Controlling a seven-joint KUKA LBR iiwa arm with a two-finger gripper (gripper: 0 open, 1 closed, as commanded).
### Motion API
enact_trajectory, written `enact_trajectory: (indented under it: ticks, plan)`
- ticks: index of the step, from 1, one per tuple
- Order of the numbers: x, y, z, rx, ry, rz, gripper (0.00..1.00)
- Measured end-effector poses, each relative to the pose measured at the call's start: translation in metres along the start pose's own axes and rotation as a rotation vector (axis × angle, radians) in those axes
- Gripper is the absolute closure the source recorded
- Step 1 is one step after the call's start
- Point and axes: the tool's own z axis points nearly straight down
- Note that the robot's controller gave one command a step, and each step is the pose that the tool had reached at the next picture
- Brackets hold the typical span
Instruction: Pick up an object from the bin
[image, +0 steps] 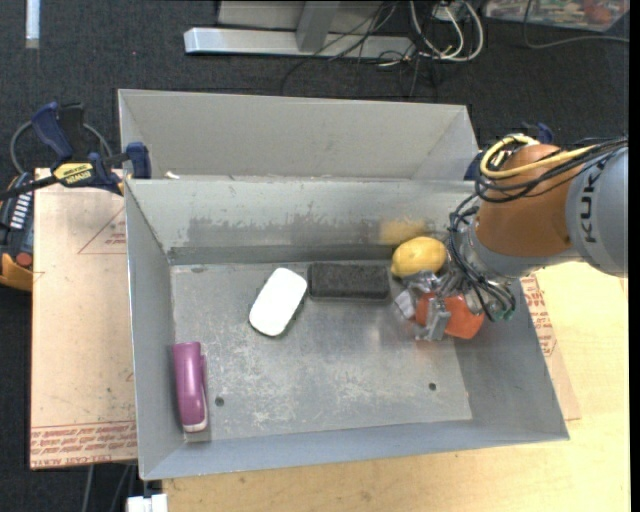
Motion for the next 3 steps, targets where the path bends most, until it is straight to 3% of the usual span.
enact_trajectory:
  ticks: [3]
  plan:
    - [-0.0002,0.0000,0.0001,0.000,0.000,-0.001,1.00]
